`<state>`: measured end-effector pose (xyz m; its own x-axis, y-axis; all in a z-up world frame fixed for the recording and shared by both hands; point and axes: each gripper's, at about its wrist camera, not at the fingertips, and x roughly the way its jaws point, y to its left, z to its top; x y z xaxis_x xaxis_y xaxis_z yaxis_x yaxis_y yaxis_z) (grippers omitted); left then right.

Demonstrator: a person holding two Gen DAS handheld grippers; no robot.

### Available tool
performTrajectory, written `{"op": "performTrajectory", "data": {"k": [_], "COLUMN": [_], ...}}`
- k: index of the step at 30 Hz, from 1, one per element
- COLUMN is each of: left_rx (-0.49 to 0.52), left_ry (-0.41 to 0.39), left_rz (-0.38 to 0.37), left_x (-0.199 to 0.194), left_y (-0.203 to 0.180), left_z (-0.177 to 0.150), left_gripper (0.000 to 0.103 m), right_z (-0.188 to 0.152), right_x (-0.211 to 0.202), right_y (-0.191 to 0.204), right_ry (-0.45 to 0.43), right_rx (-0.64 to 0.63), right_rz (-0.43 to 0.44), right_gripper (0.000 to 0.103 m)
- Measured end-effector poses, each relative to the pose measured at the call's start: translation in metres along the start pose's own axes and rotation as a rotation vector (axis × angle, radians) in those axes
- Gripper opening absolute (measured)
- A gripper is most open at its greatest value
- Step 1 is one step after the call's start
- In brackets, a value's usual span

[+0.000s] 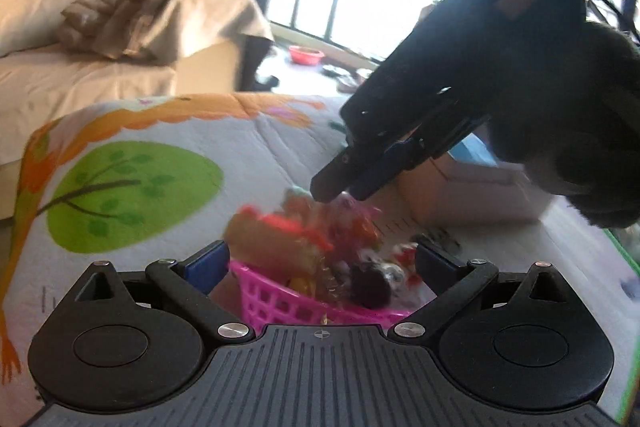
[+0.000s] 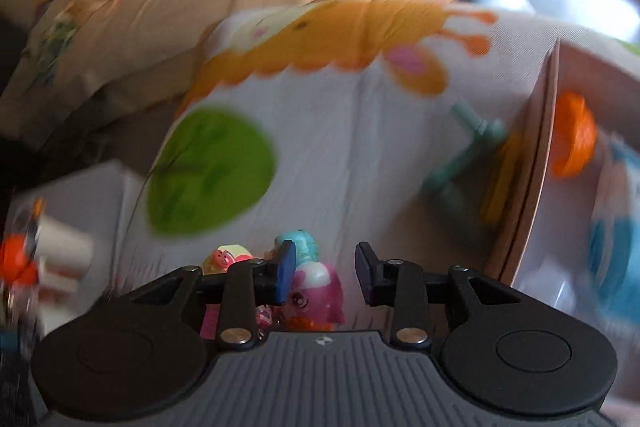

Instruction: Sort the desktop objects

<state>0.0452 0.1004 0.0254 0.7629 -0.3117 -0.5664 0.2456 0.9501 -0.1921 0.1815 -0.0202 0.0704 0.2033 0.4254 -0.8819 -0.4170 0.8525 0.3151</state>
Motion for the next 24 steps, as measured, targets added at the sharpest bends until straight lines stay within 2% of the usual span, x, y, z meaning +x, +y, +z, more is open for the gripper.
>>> {"op": "performTrajectory", "data": {"k": [4,9,12,15,18,19,20,22,24], "left_rx": [0.059,0.091,0.063,-0.013,-0.01,0.007,0.023,0.057,0.107], "left_ry": [0.033,0.065,0.086,0.123,0.137,0.14,0.148,0.161,0.174], "left_rz": [-0.028,0.019,0.03,-0.023,-0.058,-0.053,-0.039,0.004,0.066], "left_x": [-0.01,-0.022,-0.03,-0.036,-0.04,-0.039,-0.039,-0.037,-0.04], "left_y": [-0.005,-0.002,0.003,0.007,-0.001,-0.005,-0.01,-0.019,-0.027], "left_z": [-0.011,-0.019,-0.02,-0.019,-0.019,-0.018,-0.018,-0.018,-0.02], "left_gripper": [0.102,0.102,0.103,0.103,0.103,0.103,0.103,0.103,0.103], "right_z": [-0.041,-0.082,-0.105,-0.129,-0.152,-0.158,-0.161,-0.163,-0.16], "right_x": [-0.01,-0.023,-0.034,-0.044,-0.063,-0.071,-0.077,-0.086,-0.081], "right_y": [-0.006,-0.03,-0.039,-0.053,-0.054,-0.05,-0.044,-0.03,-0.017], "right_ry": [-0.005,-0.027,-0.069,-0.103,-0.21,-0.253,-0.292,-0.357,-0.383], "right_rx": [-0.022,0.011,0.011,0.018,-0.049,-0.093,-0.128,-0.192,-0.247], "right_rz": [-0.011,0.006,-0.02,-0.074,-0.158,-0.162,-0.147,-0.06,0.012], "right_gripper": [0.033,0.034,0.035,0.035,0.036,0.04,0.045,0.054,0.056]}}
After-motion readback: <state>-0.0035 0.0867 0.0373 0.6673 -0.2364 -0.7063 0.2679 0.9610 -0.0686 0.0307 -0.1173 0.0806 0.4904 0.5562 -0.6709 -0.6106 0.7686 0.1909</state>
